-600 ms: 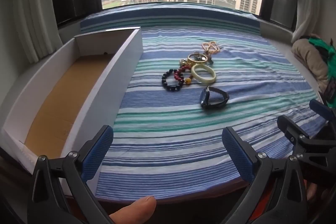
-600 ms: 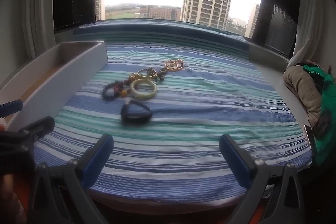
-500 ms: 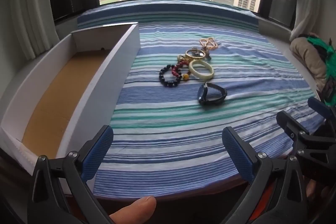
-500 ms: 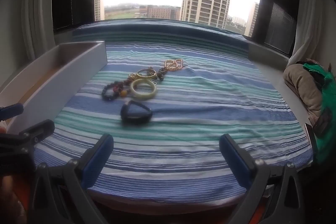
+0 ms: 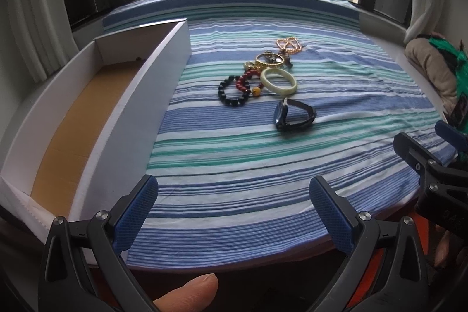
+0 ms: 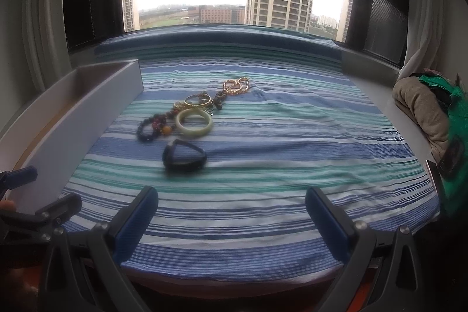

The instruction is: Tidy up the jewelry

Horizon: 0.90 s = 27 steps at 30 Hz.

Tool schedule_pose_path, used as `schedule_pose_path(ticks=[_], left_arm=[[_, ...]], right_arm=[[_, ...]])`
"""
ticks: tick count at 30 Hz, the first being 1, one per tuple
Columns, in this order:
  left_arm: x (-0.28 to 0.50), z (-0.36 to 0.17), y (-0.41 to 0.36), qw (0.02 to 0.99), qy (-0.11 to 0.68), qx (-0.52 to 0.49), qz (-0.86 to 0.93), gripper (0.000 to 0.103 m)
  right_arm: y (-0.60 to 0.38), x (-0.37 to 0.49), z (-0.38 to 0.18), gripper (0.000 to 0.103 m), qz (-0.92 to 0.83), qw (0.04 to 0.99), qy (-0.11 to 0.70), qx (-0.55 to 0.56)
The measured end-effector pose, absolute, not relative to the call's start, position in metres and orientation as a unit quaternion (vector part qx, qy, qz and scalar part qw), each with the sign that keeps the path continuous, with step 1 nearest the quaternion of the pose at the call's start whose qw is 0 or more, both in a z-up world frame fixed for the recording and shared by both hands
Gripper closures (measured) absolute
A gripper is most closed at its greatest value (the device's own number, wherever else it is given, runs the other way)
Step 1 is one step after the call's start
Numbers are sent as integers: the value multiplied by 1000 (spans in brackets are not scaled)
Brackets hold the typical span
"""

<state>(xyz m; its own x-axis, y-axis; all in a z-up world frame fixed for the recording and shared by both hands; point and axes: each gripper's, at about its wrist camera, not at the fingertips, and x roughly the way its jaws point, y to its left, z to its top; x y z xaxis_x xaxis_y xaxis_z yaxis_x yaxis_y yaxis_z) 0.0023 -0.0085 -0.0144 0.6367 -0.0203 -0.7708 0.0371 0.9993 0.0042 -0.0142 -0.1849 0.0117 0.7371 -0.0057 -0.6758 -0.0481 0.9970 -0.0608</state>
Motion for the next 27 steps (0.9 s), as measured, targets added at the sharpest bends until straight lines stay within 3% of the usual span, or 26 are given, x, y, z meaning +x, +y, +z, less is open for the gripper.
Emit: schedule_pose_path(ticks=[27], left_arm=[[3, -22, -4, 901, 433, 6, -9, 0]], right_arm=[[-184, -16, 11, 1, 12, 930, 365, -41]])
